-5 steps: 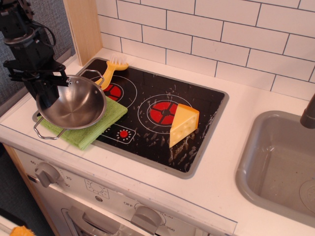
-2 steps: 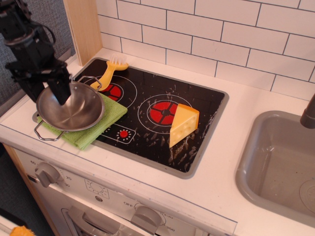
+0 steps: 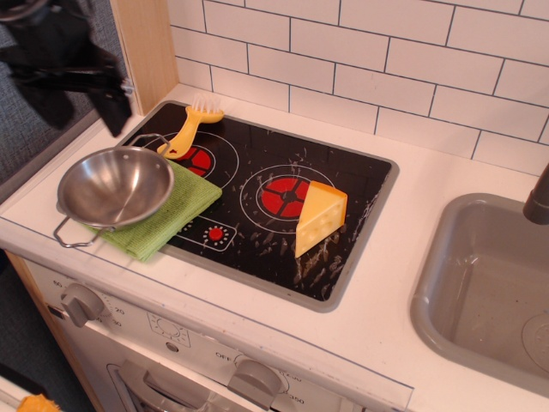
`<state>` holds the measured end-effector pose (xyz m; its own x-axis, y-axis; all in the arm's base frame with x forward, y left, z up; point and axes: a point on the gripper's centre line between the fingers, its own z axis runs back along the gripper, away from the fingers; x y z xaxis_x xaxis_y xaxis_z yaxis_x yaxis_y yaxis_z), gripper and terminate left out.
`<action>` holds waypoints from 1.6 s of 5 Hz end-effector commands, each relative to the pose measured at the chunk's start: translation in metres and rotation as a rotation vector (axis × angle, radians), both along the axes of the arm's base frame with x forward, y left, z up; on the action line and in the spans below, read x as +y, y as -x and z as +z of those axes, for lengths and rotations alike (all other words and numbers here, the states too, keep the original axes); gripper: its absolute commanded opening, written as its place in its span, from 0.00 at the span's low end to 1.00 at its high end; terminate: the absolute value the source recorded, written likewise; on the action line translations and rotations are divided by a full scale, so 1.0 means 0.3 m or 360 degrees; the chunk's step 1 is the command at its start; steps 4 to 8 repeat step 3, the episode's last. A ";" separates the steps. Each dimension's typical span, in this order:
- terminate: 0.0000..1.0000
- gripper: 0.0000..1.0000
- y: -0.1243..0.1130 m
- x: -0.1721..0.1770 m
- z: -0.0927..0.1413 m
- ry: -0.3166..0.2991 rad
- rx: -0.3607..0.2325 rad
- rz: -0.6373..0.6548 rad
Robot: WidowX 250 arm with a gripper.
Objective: Put the pot on top of the napkin.
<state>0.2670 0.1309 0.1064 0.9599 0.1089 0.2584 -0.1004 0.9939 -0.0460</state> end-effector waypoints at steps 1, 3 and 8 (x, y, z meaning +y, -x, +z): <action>0.00 1.00 -0.077 -0.093 0.012 -0.0012 0.0084 -0.0134; 1.00 1.00 -0.077 -0.093 0.012 -0.0012 0.0084 -0.0134; 1.00 1.00 -0.077 -0.093 0.012 -0.0012 0.0084 -0.0134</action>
